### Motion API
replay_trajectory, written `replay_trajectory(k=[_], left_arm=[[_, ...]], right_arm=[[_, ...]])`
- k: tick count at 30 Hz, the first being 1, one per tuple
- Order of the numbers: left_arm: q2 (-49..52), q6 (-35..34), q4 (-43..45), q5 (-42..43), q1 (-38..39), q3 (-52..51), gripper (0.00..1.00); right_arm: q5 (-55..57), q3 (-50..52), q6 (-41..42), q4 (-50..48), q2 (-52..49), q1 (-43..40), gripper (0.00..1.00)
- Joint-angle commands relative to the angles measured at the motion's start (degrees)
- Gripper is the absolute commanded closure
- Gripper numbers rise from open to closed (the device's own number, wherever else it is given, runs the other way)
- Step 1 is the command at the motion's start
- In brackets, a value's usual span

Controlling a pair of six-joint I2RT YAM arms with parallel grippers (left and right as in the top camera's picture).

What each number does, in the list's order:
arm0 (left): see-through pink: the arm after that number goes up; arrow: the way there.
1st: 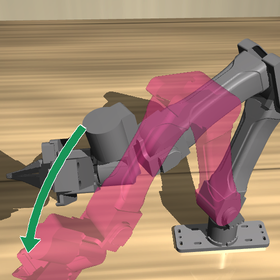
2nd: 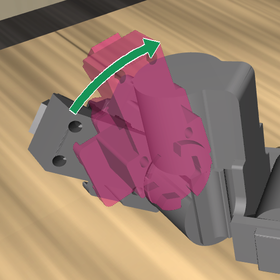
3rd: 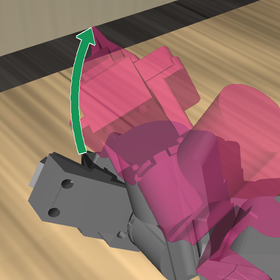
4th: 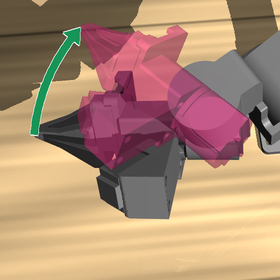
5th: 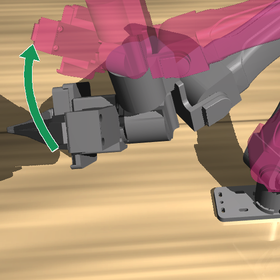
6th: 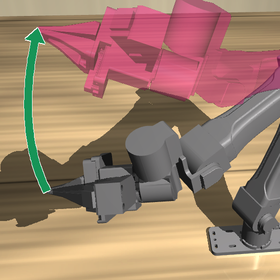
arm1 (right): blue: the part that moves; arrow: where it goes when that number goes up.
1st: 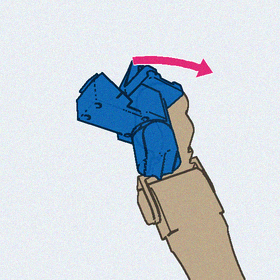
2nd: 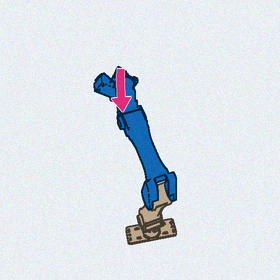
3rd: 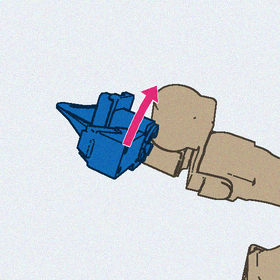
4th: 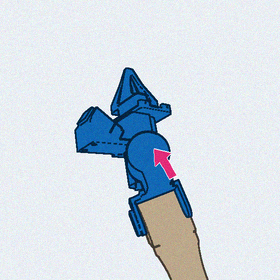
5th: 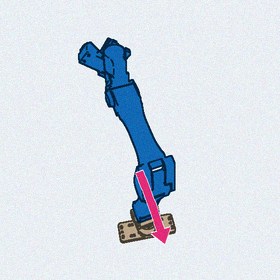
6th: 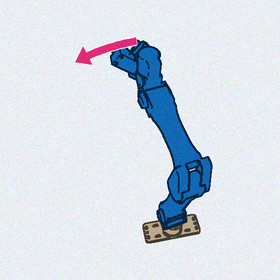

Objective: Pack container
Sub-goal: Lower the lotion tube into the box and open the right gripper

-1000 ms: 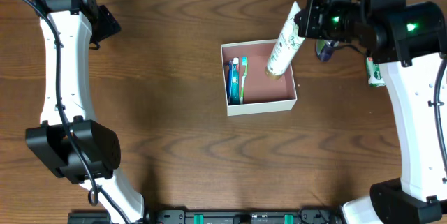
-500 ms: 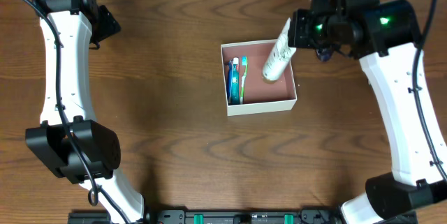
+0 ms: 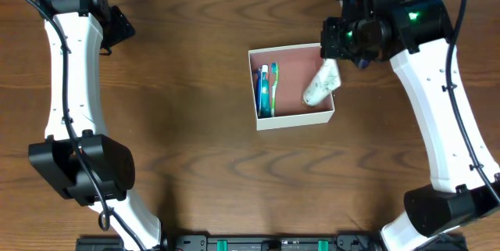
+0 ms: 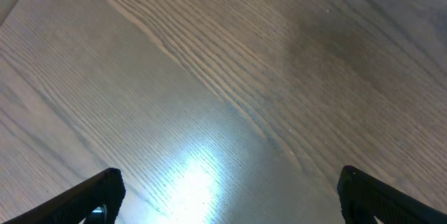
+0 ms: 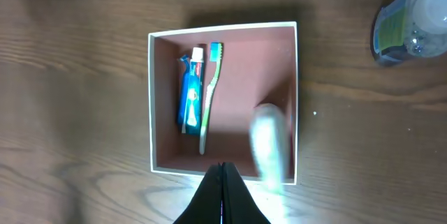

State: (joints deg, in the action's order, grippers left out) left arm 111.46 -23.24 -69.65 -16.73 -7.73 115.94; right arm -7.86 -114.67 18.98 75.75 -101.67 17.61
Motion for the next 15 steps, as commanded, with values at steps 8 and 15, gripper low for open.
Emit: replay_trajectory(k=[8,15], left_arm=[[0.4,0.5,-0.2,-0.7,-0.1,-0.4,0.02],[0.4,0.5,-0.2,-0.7,-0.1,-0.4,0.02]], right_arm=[[3.7,-0.3,0.0,-0.6,-0.9,0.0,0.98],[4.7,-3.7,1.3,-2.9,-0.8,-4.2,0.80]])
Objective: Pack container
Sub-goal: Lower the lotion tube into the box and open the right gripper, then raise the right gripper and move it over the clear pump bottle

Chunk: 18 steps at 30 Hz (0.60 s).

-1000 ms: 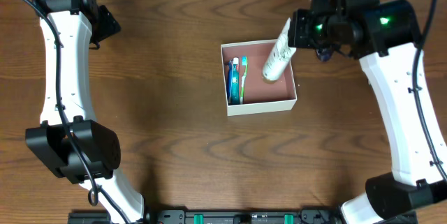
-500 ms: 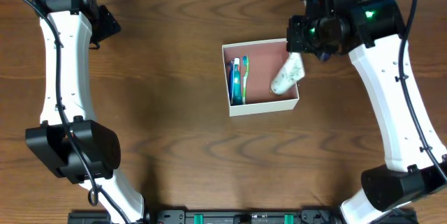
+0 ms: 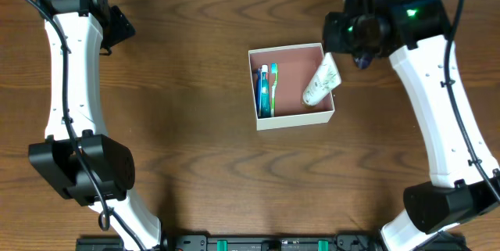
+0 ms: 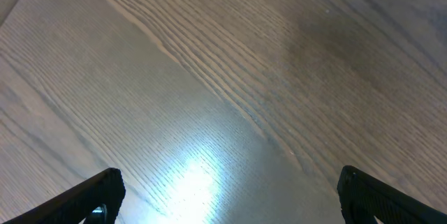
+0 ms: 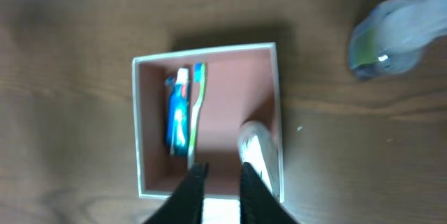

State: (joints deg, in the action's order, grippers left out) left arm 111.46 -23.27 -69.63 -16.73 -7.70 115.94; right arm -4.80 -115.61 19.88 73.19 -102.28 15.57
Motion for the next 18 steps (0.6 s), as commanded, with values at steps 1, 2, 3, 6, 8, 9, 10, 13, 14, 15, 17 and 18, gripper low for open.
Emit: replay_trajectory(k=[1,2,3,6,8,9,10,13,14,15,17,18], left_arm=[[0.4,0.5,-0.2,-0.7,-0.1,-0.4,0.02],[0.4,0.5,-0.2,-0.7,-0.1,-0.4,0.02],[0.4,0.5,-0.2,-0.7,-0.1,-0.4,0.02],[0.4,0.5,-0.2,-0.7,-0.1,-0.4,0.02],[0.4,0.5,-0.2,-0.7,-0.1,-0.4,0.02],[0.4,0.5,-0.2,-0.7,-0.1,-0.4,0.02],[0.4,0.5,-0.2,-0.7,-0.1,-0.4,0.02],[0.4,0.5,-0.2,-0.7,-0.1,-0.4,0.02],[0.4,0.5,-0.2,-0.7,-0.1,-0.4,0.02],[0.4,0.5,-0.2,-0.7,-0.1,-0.4,0.02],[0.4,0.5,-0.2,-0.7,-0.1,-0.4,0.02],[0.4,0.5,-0.2,-0.7,-0.1,-0.4,0.02]], right_arm=[[1.6,-3.4,0.4,-0.3,-0.2,-3.2,0.76],[1.6,-3.7,0.4,-0.3,-0.2,-4.0,0.73],[1.6,-3.9,0.4,-0.3,-0.2,-4.7,0.67],[1.6,-4.0,0.4,-0.6,-0.2,-7.3,0.64],[1.6,-4.0,0.4,-1.0,-0.2,-9.1,0.63],[1.6,-4.0,0.4,-1.4,-0.2,-10.0,0.63],[1.6,-4.0,0.4,-1.8,-0.2,-10.8,0.62],[1.6,-4.0,0.2,-2.6,-0.2,-12.3,0.60],[1.6,-4.0,0.2,-3.0,-0.2,-12.7,0.59],[1.6,-4.0,0.2,-3.3,-0.2,-13.0,0.58],[1.9,-3.9,0.2,-4.0,-0.2,-13.6,0.57],[2.3,-3.9,-0.1,-4.1,-0.3,-13.7,0.56]])
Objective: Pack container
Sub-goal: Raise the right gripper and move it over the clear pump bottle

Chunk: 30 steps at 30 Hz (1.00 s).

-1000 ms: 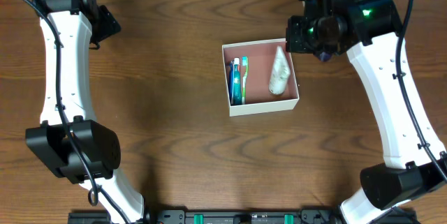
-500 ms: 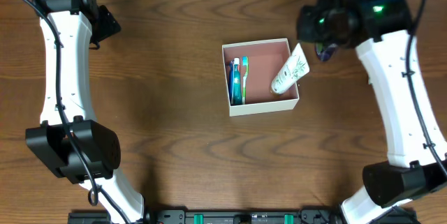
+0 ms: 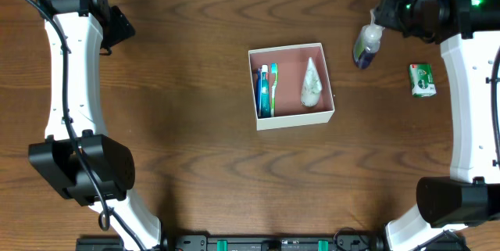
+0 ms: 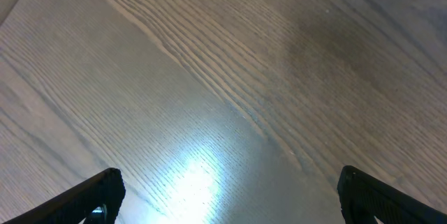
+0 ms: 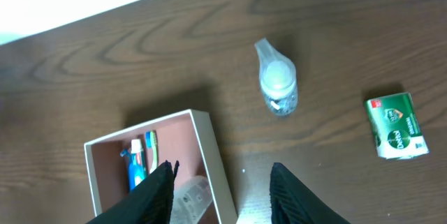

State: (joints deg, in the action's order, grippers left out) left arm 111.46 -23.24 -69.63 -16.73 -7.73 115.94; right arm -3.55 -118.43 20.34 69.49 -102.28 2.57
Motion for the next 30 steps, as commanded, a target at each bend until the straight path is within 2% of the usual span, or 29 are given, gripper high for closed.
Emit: replay_trajectory(k=[1,4,15,23,30], left_arm=[[0.4,0.5,-0.2,-0.7,-0.1,-0.4,0.02],[0.4,0.5,-0.2,-0.7,-0.1,-0.4,0.02],[0.4,0.5,-0.2,-0.7,-0.1,-0.4,0.02],[0.4,0.5,-0.2,-0.7,-0.1,-0.4,0.02],[0.4,0.5,-0.2,-0.7,-0.1,-0.4,0.02]], right_arm=[[1.9,-1.1,-0.7,-0.4,-0.4,-0.9,0.56],[4.8,-1.1,-1.1,-0.3,-1.4,-1.5,0.55],[4.6,-1.1,-5.9,-2.5,-9.8,-1.8,0.53],[-0.5,-1.1,-16.3,-3.3,-15.5,-2.0,0.51],[-0.9,-1.1,-18.1,-3.3,-17.8,-3.1,0.52]])
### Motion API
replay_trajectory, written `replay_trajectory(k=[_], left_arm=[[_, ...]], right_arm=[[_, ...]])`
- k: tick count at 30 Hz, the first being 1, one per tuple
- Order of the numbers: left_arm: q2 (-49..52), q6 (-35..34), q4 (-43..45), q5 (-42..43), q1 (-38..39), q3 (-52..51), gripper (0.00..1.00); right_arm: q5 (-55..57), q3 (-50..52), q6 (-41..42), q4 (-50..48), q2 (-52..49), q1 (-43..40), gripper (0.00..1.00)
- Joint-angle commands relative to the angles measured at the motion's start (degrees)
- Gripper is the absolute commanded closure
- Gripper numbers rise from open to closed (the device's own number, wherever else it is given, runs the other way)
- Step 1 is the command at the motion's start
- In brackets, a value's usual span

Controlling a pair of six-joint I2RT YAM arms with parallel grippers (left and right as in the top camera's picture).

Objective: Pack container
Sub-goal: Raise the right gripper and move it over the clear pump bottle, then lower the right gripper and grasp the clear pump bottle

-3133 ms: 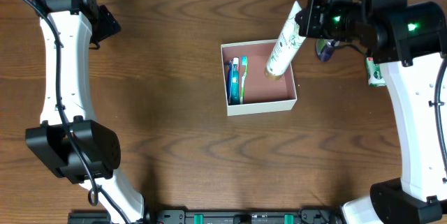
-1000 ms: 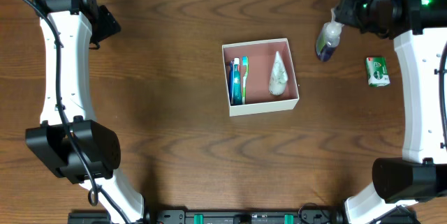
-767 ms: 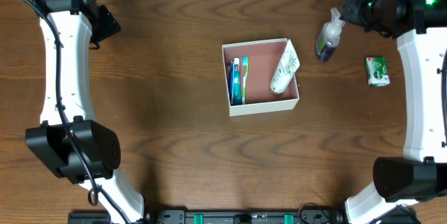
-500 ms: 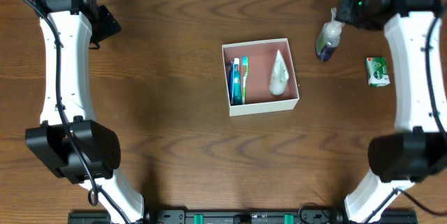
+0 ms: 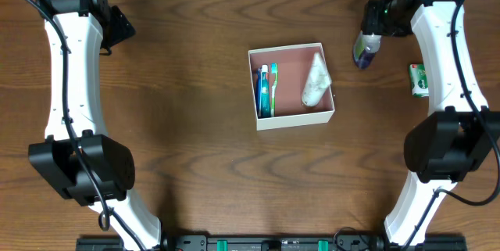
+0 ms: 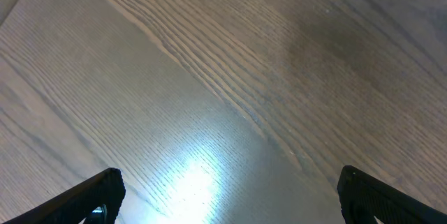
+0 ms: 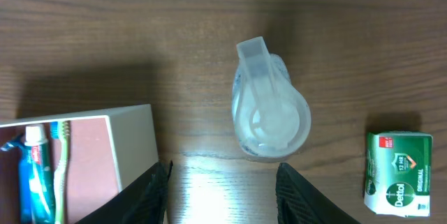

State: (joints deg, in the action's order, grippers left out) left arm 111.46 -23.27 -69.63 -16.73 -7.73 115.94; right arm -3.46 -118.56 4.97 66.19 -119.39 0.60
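A white box with a pink floor (image 5: 291,85) sits mid-table, holding a toothpaste tube (image 5: 262,87), a toothbrush (image 5: 273,87) and a white tube (image 5: 314,80). My right gripper (image 7: 222,196) is open above a clear pump bottle (image 7: 271,116), which stands on the wood right of the box (image 7: 133,140); the overhead view shows the bottle (image 5: 365,48) under the right arm. A green soap bar (image 5: 419,79) lies further right, the same soap bar (image 7: 397,172) showing at the right wrist view's edge. My left gripper (image 6: 227,196) is open over bare wood at the far left.
The brown wooden table (image 5: 187,126) runs to a pale back edge behind the right arm. The left arm (image 5: 74,87) stretches down the left side.
My right gripper has come closer to the pump bottle, which now fills the middle of its view. It stays open. The left gripper has not moved.
My right gripper was shut over the box with the white tube at the box's right side. Then its fingers stood slightly apart, the tube lying in the box. Later it was open, high and right, near the bottle, and now hovers close above it.
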Motion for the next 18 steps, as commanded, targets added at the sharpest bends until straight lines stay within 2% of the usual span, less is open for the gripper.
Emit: replay_trajectory(k=[1,6,12,18], left_arm=[[0.4,0.5,-0.2,-0.7,-0.1,-0.4,0.02],[0.4,0.5,-0.2,-0.7,-0.1,-0.4,0.02],[0.4,0.5,-0.2,-0.7,-0.1,-0.4,0.02],[0.4,0.5,-0.2,-0.7,-0.1,-0.4,0.02]], right_arm=[[-1.1,-0.9,-3.3,0.0,-0.8,-1.2,0.52],[-1.1,-0.9,-6.9,-0.3,-1.1,-1.7,0.51],[-1.1,-0.9,-7.0,-2.4,-1.1,-1.8,0.50],[-1.0,-0.9,-11.3,-4.3,-2.0,-1.8,0.44]])
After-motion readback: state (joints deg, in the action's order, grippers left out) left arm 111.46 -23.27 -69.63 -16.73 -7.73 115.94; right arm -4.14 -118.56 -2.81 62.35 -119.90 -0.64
